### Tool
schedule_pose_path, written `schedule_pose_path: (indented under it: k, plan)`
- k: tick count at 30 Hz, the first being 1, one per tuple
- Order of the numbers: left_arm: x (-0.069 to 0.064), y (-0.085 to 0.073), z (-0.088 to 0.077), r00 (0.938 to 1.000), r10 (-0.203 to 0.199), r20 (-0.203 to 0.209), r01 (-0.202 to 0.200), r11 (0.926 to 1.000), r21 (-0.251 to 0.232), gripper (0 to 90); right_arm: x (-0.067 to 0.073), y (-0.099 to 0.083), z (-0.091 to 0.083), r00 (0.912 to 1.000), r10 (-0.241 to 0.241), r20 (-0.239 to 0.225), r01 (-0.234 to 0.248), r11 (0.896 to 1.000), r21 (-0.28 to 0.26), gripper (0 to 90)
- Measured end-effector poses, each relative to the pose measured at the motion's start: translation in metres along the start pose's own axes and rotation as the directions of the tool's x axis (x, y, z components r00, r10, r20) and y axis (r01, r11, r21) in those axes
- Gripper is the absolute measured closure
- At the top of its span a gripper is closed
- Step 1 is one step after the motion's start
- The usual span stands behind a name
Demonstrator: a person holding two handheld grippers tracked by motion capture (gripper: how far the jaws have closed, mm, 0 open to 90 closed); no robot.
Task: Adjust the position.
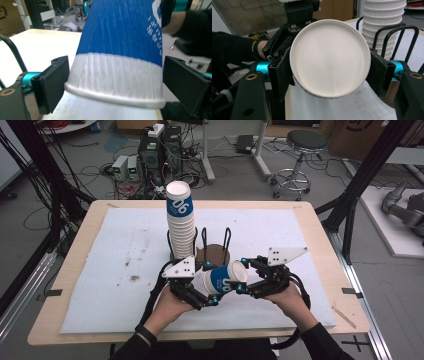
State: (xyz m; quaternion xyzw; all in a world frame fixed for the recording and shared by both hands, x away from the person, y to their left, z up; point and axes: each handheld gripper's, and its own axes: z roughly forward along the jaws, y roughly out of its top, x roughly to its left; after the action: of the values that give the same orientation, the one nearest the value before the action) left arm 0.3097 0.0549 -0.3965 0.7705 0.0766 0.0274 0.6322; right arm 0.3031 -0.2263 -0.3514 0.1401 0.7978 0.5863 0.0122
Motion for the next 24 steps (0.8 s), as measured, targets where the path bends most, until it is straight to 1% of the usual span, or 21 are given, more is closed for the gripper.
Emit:
schedule_pose_path:
  k: [2,4,5,7,8,10,13,14,16,18,19,20,21,22,23,24]
  plan:
    - [0.002,-0.001,0.001,1.0000,-0.004,0.008,0.004,1.0000,0.000,8.9,0.000,0.000,0.000,1.0000,-0.003,-0.001,0.003,1.000,-0.002,30.0]
    - [0.002,-0.001,0.002,1.0000,-0.007,0.004,0.007,1.0000,0.002,9.0,0.000,0.000,0.000,0.9999,-0.004,-0.012,0.004,1.000,-0.017,30.0]
    - [0.003,-0.002,0.003,0.9999,-0.012,-0.005,0.012,0.9998,0.014,9.0,0.001,0.001,0.000,0.9999,-0.002,-0.010,0.002,1.000,-0.021,30.0]
    - [0.004,-0.002,0.003,0.9998,-0.017,0.011,0.017,0.9998,0.013,12.3,0.000,0.001,0.000,0.9999,-0.001,-0.012,0.001,1.000,-0.026,30.0]
    - [0.003,-0.001,0.002,0.9999,-0.008,0.011,0.007,0.9999,0.011,15.9,0.000,0.001,0.000,0.9999,-0.004,-0.009,0.004,1.000,-0.026,30.1]
    - [0.002,0.000,0.000,1.0000,0.000,0.007,0.000,0.9999,0.010,17.3,-0.001,0.001,-0.001,0.9999,-0.002,-0.015,0.001,1.000,-0.029,30.1]
    - [0.002,0.004,-0.003,0.9999,0.013,0.007,-0.014,0.9990,0.042,18.6,-0.001,0.000,-0.001,0.9997,-0.008,-0.022,0.007,1.000,-0.025,29.8]
    - [0.002,0.006,-0.004,0.9998,0.018,0.007,-0.018,0.9985,0.052,18.8,0.000,0.000,-0.001,0.9998,-0.002,-0.021,0.002,1.000,-0.016,29.5]
    - [0.002,0.010,-0.007,0.9997,0.022,0.007,-0.022,0.9965,0.080,19.2,-0.001,-0.001,0.000,0.9998,-0.009,-0.018,0.009,1.000,-0.001,27.9]
    - [0.002,0.015,-0.010,0.9987,0.050,0.003,-0.050,0.9890,0.139,19.8,-0.002,-0.001,-0.001,0.9999,-0.012,-0.008,0.012,1.000,0.023,22.3]
    - [0.002,0.016,-0.011,0.9985,0.054,0.000,-0.053,0.9861,0.158,20.1,-0.002,0.000,-0.001,0.9999,-0.012,0.000,0.012,0.999,0.043,21.4]
    - [0.002,0.018,-0.011,0.9980,0.064,0.000,-0.063,0.9813,0.182,20.1,-0.002,0.001,-0.001,0.9997,-0.022,0.003,0.022,0.998,0.056,21.4]
    - [0.001,0.021,-0.012,0.9969,0.078,0.000,-0.076,0.9738,0.214,20.4,-0.002,0.002,-0.002,0.9991,-0.041,0.010,0.040,0.996,0.075,21.4]
    - [0.001,0.022,-0.012,0.9950,0.099,-0.005,-0.095,0.9635,0.250,20.4,-0.001,0.003,-0.002,0.9978,-0.064,0.017,0.061,0.993,0.100,21.4]
    - [-0.001,0.024,-0.011,0.9926,0.121,-0.007,-0.114,0.9475,0.299,20.5,0.001,0.005,-0.001,0.9959,-0.086,0.030,0.081,0.989,0.126,21.4]
    - [-0.001,0.025,-0.010,0.9911,0.133,-0.005,-0.124,0.9373,0.326,20.5,0.003,0.006,-0.001,0.9924,-0.116,0.040,0.108,0.981,0.161,21.4]
